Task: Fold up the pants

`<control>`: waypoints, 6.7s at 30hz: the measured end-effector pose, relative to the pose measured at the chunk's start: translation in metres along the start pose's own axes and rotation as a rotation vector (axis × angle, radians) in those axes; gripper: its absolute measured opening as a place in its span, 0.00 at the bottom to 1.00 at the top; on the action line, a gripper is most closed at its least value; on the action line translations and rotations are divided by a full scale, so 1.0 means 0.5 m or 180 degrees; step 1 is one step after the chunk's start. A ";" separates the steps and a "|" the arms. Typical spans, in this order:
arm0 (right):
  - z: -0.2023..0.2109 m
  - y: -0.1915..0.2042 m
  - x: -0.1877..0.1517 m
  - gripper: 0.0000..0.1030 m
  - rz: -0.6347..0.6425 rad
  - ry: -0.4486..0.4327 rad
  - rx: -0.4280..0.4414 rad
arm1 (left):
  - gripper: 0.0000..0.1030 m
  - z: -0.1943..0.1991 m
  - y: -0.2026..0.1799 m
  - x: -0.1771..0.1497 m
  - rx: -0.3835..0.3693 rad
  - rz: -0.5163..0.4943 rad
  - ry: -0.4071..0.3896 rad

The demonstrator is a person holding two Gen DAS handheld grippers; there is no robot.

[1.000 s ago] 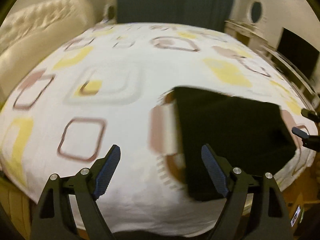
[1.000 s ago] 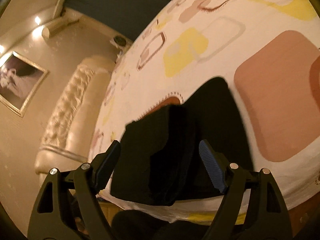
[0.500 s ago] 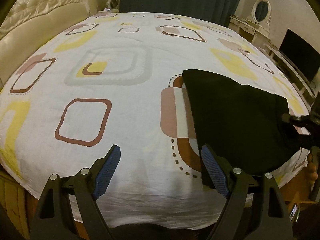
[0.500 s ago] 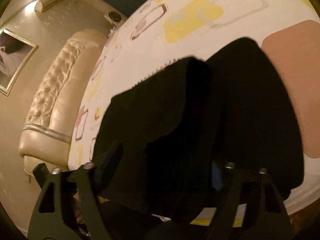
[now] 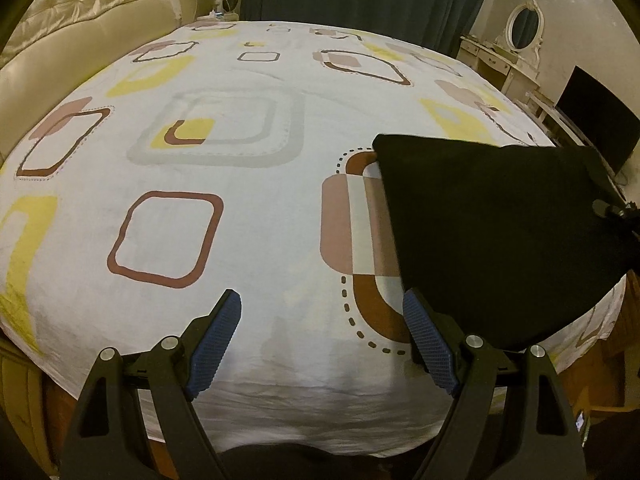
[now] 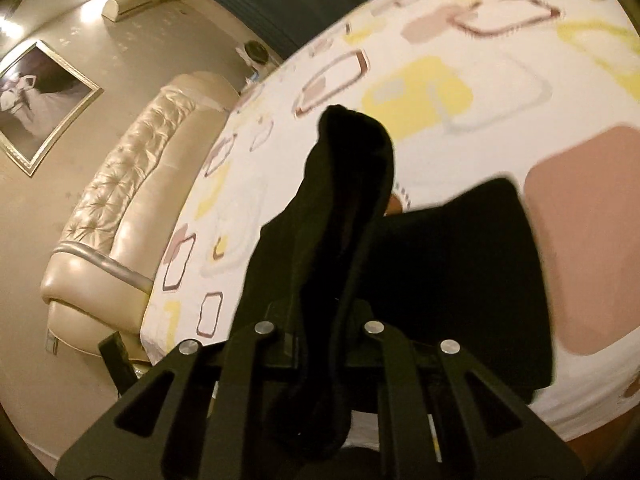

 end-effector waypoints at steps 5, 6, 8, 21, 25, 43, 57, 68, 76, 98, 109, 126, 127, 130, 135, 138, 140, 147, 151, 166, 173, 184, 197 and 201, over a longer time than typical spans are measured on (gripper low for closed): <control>0.032 -0.061 0.002 0.11 -0.0120 -0.0030 -0.0119 | 0.80 0.001 -0.001 0.001 -0.0036 0.0002 0.0006; 0.032 -0.079 -0.002 0.11 -0.0158 -0.0014 -0.0149 | 0.80 0.001 -0.002 0.002 -0.0037 -0.0004 0.0002; 0.027 -0.117 -0.012 0.11 -0.0258 0.0020 -0.0197 | 0.80 0.001 -0.004 0.001 -0.0041 -0.0016 0.0001; -0.002 -0.245 -0.052 0.11 -0.0686 -0.0004 -0.0016 | 0.80 -0.009 -0.011 -0.004 -0.0053 -0.0035 0.0052; 0.002 -0.247 -0.053 0.11 -0.0711 -0.0019 0.0017 | 0.80 -0.011 -0.013 -0.006 -0.0048 -0.0045 0.0062; 0.033 -0.264 -0.048 0.12 -0.0802 -0.0154 -0.0056 | 0.80 -0.014 -0.037 -0.005 -0.0174 -0.0071 0.0114; 0.103 -0.269 -0.039 0.31 -0.0840 -0.0391 -0.0285 | 0.80 -0.028 -0.050 -0.002 -0.0397 -0.0030 0.0238; 0.178 -0.294 -0.066 0.68 -0.1094 -0.0492 0.0137 | 0.80 -0.050 -0.091 -0.003 -0.0741 -0.0017 0.0390; 0.110 -0.285 -0.087 0.68 -0.1060 -0.0166 0.0256 | 0.80 -0.043 -0.102 0.020 -0.1335 0.0119 0.0339; 0.028 -0.249 -0.094 0.42 -0.0596 0.0213 0.0064 | 0.49 -0.157 -0.199 0.025 -0.1943 0.0071 0.0967; 0.022 -0.226 -0.094 0.37 -0.0543 0.0124 0.0017 | 0.43 -0.115 -0.209 0.033 -0.1550 -0.0196 0.0738; -0.084 -0.162 -0.098 0.36 -0.0455 0.0371 0.0254 | 0.41 -0.085 -0.101 0.038 -0.1245 -0.0028 0.0708; -0.094 -0.156 -0.097 0.36 -0.0453 0.0391 0.0276 | 0.41 -0.083 -0.090 0.037 -0.1226 -0.0017 0.0700; -0.118 -0.137 -0.097 0.36 -0.0430 0.0439 0.0320 | 0.41 -0.077 -0.060 0.035 -0.1180 0.0021 0.0683; -0.153 -0.113 -0.102 0.36 -0.0410 0.0512 0.0399 | 0.41 -0.071 -0.021 0.030 -0.1138 0.0091 0.0669; -0.169 -0.102 -0.103 0.36 -0.0396 0.0544 0.0416 | 0.41 -0.074 -0.013 0.030 -0.1129 0.0114 0.0656; -0.175 -0.102 -0.102 0.36 -0.0408 0.0552 0.0420 | 0.41 -0.080 -0.014 0.031 -0.1152 0.0143 0.0669; -0.175 -0.123 -0.109 0.36 -0.0481 0.0534 0.0486 | 0.43 -0.087 -0.012 0.027 -0.1223 0.0141 0.0646; -0.173 -0.124 -0.109 0.36 -0.0478 0.0528 0.0499 | 0.44 -0.090 -0.010 0.028 -0.1256 0.0144 0.0627; -0.147 -0.136 -0.052 0.72 -0.0516 0.0325 0.0588 | 0.70 -0.082 0.067 0.039 -0.1868 0.0465 0.0415; -0.201 -0.177 0.041 0.73 -0.0755 0.0174 0.0702 | 0.71 -0.145 0.040 0.122 -0.1728 0.0377 0.0385; -0.287 -0.177 0.083 0.70 -0.0629 0.0498 0.0817 | 0.72 -0.274 0.051 0.196 -0.1785 0.0616 0.0654; -0.288 -0.143 0.074 0.34 -0.0397 0.0454 0.0719 | 0.29 -0.232 0.014 0.200 -0.1225 0.0038 0.0395; -0.293 -0.131 0.092 0.33 -0.0338 0.0385 0.0757 | 0.28 -0.215 0.001 0.230 -0.1061 -0.0070 0.0239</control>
Point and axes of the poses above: each gripper's, at about its wrist camera, not at the fingertips, and z roughly against the way its jaws point, y to its left, x to its top, the point moved 1 cm from there along -z, roughly the way its jaws point, and after that the axes turned 10 degrees about x, right-handed, at the moved point
